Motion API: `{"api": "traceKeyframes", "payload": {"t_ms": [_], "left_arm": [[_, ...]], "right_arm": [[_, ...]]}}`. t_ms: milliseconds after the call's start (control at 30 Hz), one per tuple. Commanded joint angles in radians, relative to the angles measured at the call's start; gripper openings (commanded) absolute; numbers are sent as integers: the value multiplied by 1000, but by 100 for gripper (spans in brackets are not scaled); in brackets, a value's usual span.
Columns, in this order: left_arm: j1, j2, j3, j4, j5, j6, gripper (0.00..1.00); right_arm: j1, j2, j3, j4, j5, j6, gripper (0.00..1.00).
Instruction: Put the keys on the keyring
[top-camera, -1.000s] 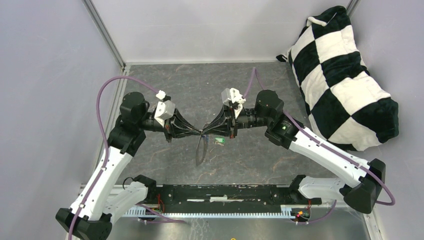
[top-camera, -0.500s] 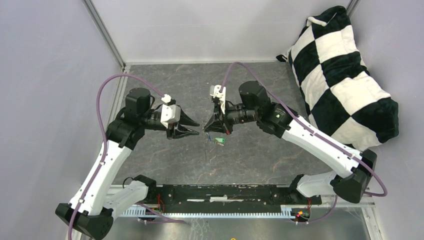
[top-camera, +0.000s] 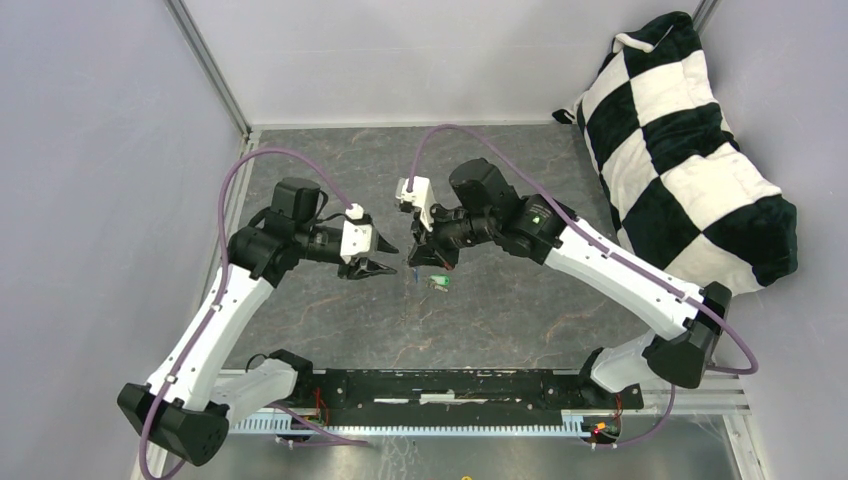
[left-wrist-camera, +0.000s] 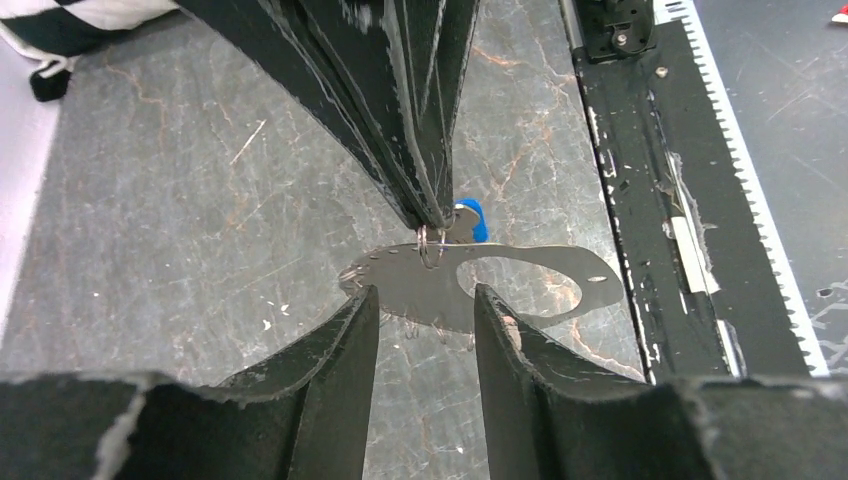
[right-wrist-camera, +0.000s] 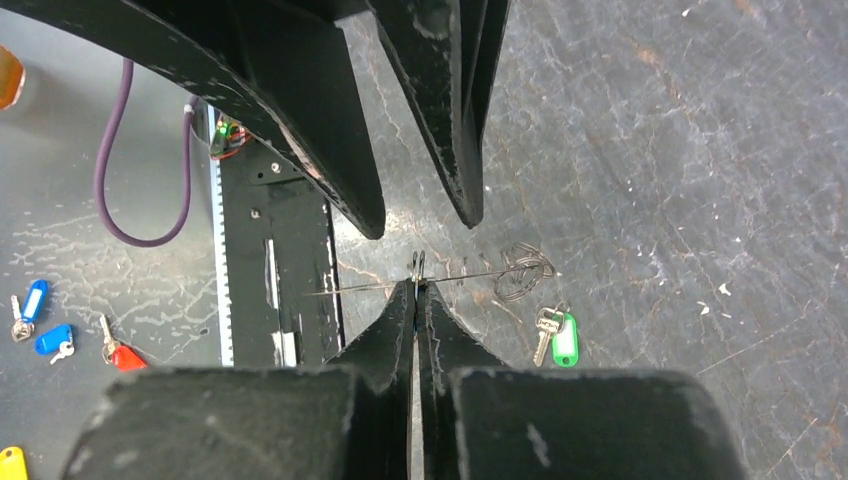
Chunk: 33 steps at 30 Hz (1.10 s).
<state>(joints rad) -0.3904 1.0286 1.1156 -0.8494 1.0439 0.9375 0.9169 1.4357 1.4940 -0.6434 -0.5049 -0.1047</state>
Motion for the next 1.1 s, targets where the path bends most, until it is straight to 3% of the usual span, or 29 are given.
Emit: {"api": "traceKeyframes", "payload": {"t_ms": [0,200,467,733,967,1067], "left_arm": [[-5,-48,-21,79,-16,54,47],[-22,-50,-31,79,14,30,45],[-42,-50,-39,-13,-27,173,38],[-44,-55,-39,7,-34,164,33],[-52,-45,-47,8,-41,166,3],[-54,-52,-59,8,-52,171,2]], "right_arm": [[11,16,62,-25,16,-20,1],[22,47,97,-22,-2,-13,1],[25,59,110,-6,-32,0,1],[31,74,117,-17,-38,-3,1],[39,82,124,-7,-47,2,1],[39,81,126,2,-63,7,1]]}}
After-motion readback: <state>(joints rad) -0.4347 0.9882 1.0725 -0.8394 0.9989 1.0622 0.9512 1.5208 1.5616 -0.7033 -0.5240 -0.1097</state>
